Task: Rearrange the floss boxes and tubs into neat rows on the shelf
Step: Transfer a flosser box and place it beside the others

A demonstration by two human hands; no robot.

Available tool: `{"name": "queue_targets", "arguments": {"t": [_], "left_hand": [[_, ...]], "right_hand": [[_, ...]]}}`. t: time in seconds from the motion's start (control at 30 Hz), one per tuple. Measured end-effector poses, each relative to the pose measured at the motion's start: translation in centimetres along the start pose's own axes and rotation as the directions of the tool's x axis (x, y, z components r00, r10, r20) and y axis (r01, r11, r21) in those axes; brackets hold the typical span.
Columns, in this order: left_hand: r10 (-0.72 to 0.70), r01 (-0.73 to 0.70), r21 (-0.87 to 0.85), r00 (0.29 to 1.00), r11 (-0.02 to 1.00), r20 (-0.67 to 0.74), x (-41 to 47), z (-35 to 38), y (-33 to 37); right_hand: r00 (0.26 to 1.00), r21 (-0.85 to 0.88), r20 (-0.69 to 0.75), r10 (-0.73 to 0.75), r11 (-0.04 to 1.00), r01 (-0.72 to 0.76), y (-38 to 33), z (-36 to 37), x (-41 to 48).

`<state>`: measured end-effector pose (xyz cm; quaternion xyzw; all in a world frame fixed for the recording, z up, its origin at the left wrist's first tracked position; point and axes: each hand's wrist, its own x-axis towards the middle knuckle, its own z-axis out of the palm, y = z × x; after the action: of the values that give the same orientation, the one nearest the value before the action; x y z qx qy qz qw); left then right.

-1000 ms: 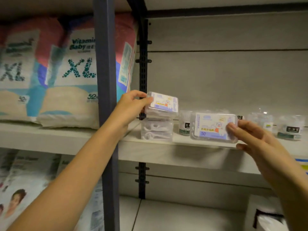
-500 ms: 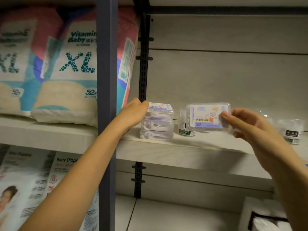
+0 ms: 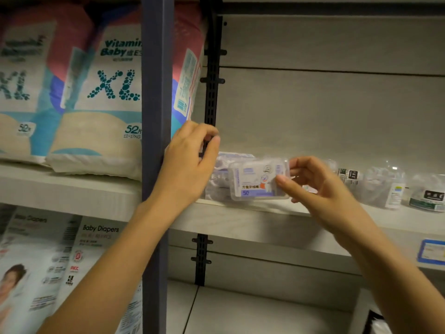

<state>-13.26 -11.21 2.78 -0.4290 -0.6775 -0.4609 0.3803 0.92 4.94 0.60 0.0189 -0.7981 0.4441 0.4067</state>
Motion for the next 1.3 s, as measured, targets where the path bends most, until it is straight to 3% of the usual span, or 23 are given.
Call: {"name": "queue_targets", "arguments": {"t": [0.1, 0.23, 0.53, 0.67, 0.73, 0.8, 0.87, 0.93, 1.13, 1.3], "left_hand": [[0.068, -0.064, -0.04, 0.994, 0.997, 0.09, -2.4, -1.7, -0.1], [0.065, -0.082, 0.084, 0.98, 0.993, 0.187, -3.5, -2.4, -0.4], [0.046, -0.101, 0.205, 0.965, 0.974, 0.258, -3.9, -1.0, -0.7], [0.003, -0.092, 0.27, 0.95, 0.958, 0.313, -3.7, -0.2, -0.8], [-0.02, -0.074, 0.273, 0.945, 0.959, 0.327, -3.7, 0.0, -0.7], [-0.014, -0.061, 0.218, 0.946, 0.974, 0.323, -3.9, -0.3, -0.6], [0.011, -0.058, 0.144, 0.951, 0.988, 0.31, -4.2, -0.8, -0.4], [0.008, -0.049, 0.118, 0.946, 0.992, 0.326, -4.6, -1.2, -0.1], [-0.035, -0.029, 0.183, 0.94, 0.983, 0.339, -5.4, -1.7, -0.2], [-0.057, -0.017, 0.231, 0.949, 0.973, 0.31, -5.5, -1.5, 0.1]], "right_hand": [[0.999, -0.077, 0.029, -0.046, 0.996, 0.048, 0.6, 1.1, 0.2], [0.996, -0.116, 0.062, -0.071, 0.99, 0.078, 1.2, 1.8, 0.5], [0.994, -0.397, 0.107, 0.001, 0.917, 0.041, 1.9, 2.3, 2.1], [0.99, -0.42, 0.122, 0.067, 0.908, -0.009, 1.8, 2.6, 3.1], [0.982, -0.39, 0.132, 0.132, 0.918, -0.071, 1.9, 2.7, 3.6], [0.957, -0.229, 0.147, 0.25, 0.95, -0.213, 1.7, 2.6, 4.1], [0.905, -0.027, 0.204, 0.373, 0.926, -0.375, 1.2, 2.2, 4.3], [0.861, 0.064, 0.264, 0.435, 0.882, -0.466, 0.7, 2.0, 4.2], [0.851, -0.198, 0.253, 0.46, 0.886, -0.42, 0.0, 2.6, 4.1], [0.915, -0.479, 0.206, 0.346, 0.851, -0.214, -0.2, 2.6, 3.2]]}}
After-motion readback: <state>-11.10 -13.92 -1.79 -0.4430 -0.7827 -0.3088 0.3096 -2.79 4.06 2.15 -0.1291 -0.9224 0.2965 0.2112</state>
